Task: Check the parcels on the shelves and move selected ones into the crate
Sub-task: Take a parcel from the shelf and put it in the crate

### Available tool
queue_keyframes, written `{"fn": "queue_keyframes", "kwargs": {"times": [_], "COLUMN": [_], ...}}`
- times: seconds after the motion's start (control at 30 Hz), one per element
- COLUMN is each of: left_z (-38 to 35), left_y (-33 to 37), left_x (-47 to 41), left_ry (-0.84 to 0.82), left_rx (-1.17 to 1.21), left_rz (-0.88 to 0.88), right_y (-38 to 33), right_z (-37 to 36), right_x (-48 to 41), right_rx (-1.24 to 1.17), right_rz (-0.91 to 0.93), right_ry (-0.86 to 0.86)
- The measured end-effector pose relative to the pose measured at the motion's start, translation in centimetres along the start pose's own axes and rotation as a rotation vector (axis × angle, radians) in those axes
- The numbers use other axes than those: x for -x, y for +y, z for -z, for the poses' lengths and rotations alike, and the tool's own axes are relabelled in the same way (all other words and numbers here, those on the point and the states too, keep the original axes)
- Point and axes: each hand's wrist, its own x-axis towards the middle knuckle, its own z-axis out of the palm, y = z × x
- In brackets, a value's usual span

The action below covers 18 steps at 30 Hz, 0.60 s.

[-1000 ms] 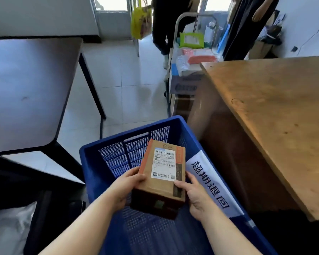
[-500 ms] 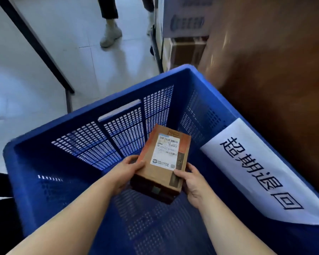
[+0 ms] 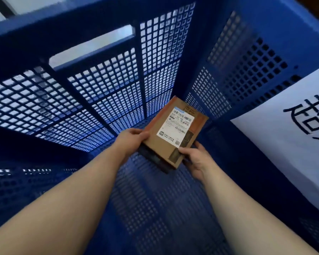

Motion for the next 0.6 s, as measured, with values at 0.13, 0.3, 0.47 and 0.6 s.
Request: {"fn": "queue_keyframes", "kwargs": {"times": [0.13, 0.3, 0.47, 0.6], "left_z": [-0.8, -1.6, -2.0, -1.6], "left_y": [-1.1, -1.4, -1.2, -1.1], "left_x": [-2.7, -4.6, -5.4, -4.7], "left_ry": [-0.020, -0.003, 0.040, -0.009], "left_rx": [0.066, 0.079, 0.075, 0.025], "left_rz": [0.030, 0.025, -0.011, -0.076], "right_y": [1.2, 2.0, 1.9, 1.5], "right_z": [-0.8, -2.1, -3.2, -3.6], "right_x": [-2.1, -3.9, -3.5, -2.6], "right_rx": [0.043, 0.189, 0.287, 0.275], "right_rz": [0.035, 0.073, 0.072, 0.091], "right_ry": [0.029, 0.056, -0.058, -0.097]}}
